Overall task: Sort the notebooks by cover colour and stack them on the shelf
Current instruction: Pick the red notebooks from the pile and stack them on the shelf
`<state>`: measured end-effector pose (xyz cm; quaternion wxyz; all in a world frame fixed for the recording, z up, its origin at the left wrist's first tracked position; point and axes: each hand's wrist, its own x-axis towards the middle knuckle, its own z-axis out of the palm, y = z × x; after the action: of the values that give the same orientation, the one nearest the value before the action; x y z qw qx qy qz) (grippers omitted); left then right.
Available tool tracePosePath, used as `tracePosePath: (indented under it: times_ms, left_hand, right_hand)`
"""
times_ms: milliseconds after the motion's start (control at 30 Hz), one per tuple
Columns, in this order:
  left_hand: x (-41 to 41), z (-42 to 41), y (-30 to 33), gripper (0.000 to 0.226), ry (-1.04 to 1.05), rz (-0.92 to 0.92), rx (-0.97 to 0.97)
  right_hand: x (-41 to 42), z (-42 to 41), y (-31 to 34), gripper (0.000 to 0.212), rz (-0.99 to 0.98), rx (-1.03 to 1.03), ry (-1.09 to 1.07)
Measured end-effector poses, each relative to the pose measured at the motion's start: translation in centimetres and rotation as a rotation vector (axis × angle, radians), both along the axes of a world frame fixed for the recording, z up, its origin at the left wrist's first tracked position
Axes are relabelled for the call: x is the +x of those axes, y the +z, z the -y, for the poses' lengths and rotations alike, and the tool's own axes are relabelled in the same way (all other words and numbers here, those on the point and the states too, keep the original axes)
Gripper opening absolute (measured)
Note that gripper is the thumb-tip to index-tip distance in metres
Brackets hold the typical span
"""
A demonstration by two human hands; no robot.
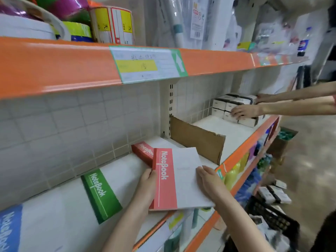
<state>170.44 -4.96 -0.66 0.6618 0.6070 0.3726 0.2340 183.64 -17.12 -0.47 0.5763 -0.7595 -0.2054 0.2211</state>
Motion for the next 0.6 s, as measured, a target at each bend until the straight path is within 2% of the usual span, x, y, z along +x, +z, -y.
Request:
tracePosePath:
  times_ms: [133,267,467,600]
  left_hand:
    - [2.7,-1.6,-0.3,0.024,0.052,0.026,-0.054]
    - [4.3,-3.1,-0.2,0.033,0.136,-0.018,0.027]
    - [6.1,-4.5,0.4,0.030,0.226,-0.072,0.174]
    - [6.9,-5.8,0.6,0.026,0.323,-0.117,0.223]
  right_hand:
    - [4.7,-2.3,1.0,0.027,0.003,-0.033,0.171]
    - [8.1,-4.3,1.7,0.030,0.036,-0.056,0.289]
    - [11.8,-9.1,2.2,0.027,0.335,-0.218,0.420]
    - [13.1,-12.3,2.4,0.031,0.404,-0.291,0.509]
